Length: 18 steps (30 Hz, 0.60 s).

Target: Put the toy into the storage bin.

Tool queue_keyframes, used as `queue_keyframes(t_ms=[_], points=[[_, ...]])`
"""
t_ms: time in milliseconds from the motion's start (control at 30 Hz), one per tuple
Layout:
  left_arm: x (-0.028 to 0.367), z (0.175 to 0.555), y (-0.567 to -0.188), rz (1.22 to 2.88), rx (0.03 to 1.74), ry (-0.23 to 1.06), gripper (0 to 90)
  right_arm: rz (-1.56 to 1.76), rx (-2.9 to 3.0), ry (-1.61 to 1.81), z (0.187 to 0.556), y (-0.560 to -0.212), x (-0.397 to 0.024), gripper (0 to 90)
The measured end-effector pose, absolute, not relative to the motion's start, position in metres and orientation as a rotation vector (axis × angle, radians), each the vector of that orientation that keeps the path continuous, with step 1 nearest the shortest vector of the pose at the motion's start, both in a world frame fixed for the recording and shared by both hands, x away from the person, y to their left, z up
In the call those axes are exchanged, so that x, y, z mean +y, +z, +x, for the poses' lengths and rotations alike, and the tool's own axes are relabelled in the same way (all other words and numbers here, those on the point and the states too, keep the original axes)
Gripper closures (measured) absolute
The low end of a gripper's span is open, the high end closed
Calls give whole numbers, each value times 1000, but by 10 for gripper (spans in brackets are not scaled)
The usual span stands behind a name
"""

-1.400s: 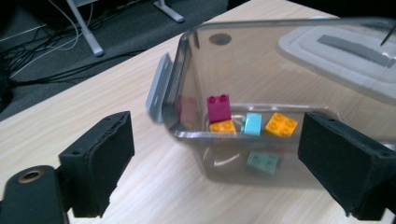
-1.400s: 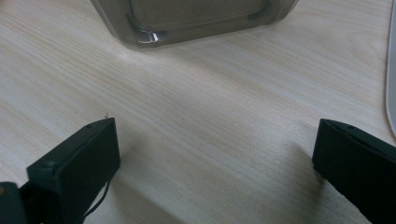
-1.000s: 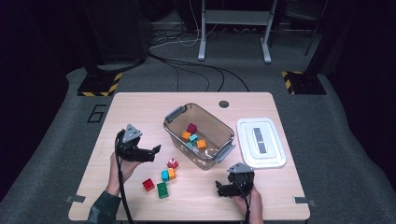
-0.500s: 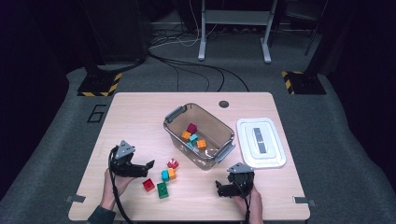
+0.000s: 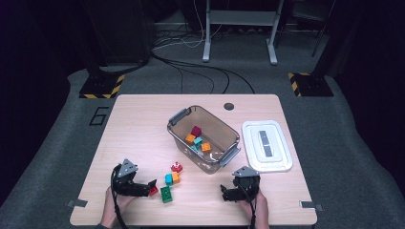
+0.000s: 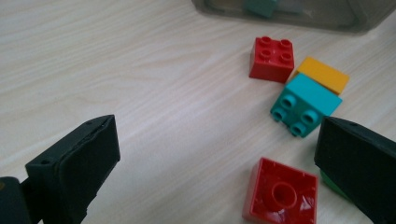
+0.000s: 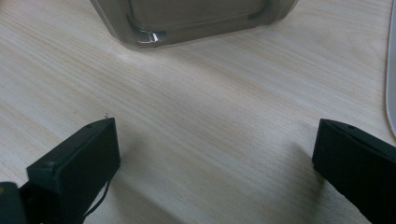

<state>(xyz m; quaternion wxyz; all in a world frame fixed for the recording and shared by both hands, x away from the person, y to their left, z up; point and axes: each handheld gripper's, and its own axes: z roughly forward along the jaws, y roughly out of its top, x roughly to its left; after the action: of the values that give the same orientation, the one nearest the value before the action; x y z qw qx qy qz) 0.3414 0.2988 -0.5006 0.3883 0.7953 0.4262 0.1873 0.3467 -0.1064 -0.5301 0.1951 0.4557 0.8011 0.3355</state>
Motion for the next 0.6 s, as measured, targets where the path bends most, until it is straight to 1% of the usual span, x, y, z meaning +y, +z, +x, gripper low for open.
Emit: queue_keyframes(t_ms=[367, 500, 533, 600], points=[[299, 326, -518, 2025, 1104, 425, 0, 1278, 2245, 940, 347, -530, -106, 0], [297, 323, -522, 2046, 1106, 451, 8, 1278, 2245, 941, 347, -530, -106, 0], [297, 322, -524, 2046, 1101, 442, 18, 1278, 2245, 941, 347, -530, -106, 0], [296, 320, -526, 2043, 1088, 438, 91, 1278, 2245, 940, 347, -530, -106, 0]])
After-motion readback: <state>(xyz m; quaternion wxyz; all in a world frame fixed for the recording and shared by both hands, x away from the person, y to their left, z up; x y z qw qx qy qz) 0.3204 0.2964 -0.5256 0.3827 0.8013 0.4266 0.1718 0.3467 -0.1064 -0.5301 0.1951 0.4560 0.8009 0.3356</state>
